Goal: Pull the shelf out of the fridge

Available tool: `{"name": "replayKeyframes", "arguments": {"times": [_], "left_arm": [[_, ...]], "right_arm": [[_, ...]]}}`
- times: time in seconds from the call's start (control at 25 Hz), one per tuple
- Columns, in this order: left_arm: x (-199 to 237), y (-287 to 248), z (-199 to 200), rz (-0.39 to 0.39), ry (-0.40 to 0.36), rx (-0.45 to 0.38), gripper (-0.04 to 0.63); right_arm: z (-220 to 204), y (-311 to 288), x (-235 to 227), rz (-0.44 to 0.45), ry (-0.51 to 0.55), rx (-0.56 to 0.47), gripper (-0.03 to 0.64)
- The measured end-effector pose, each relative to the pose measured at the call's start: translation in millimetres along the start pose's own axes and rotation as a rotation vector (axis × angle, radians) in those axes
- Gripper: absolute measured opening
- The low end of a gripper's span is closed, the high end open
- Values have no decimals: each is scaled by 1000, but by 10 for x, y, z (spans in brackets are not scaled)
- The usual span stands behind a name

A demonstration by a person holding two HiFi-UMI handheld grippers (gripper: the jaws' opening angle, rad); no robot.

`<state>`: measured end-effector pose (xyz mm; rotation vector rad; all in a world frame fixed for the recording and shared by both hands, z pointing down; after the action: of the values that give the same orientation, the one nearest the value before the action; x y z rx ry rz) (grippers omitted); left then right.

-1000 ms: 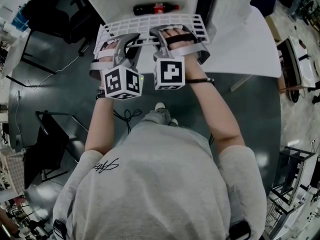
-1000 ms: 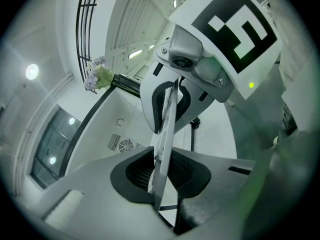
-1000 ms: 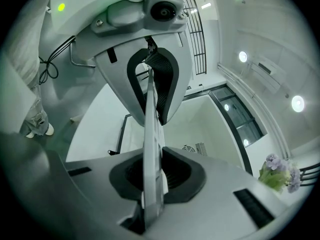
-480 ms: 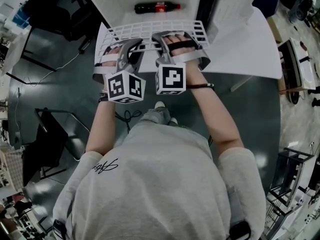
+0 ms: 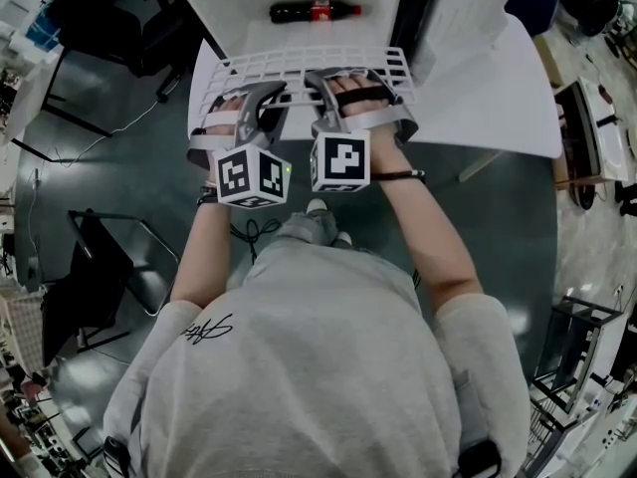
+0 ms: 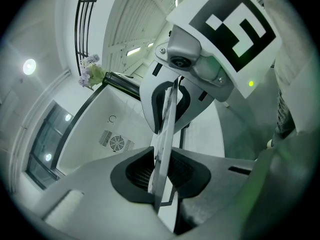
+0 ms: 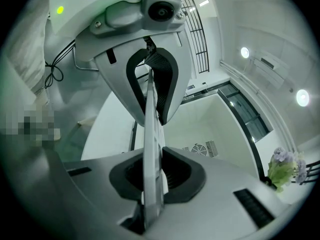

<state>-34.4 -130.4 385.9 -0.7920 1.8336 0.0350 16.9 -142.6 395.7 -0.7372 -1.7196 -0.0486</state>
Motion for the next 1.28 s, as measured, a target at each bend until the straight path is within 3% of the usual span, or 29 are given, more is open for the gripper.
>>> {"name": "replayKeyframes", "arguments": {"times": [0.68,0.96,1.28], "left_arm": [[-162,-3,-40,-30,15,2,55],[-204,-15,-74,-38,19,6,55],[-206,-26,-84,-46,19,7,55]], "right_arm": [[-13,2,162,24,-21,5,40],[-61,-35,175,-2,31,27,40],[-23,-41,221,33,-32,4,40]]}}
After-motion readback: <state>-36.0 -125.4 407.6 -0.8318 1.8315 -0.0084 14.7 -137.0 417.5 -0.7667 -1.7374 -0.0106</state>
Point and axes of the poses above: the fingertips, and each gripper's own axes: y backward along the fingers, x to its left, z out of its top, the point moved 5 cm from there along y, backward along the fingers, and after that the axes turned 7 degrees about -x, right-handed, at the moved point
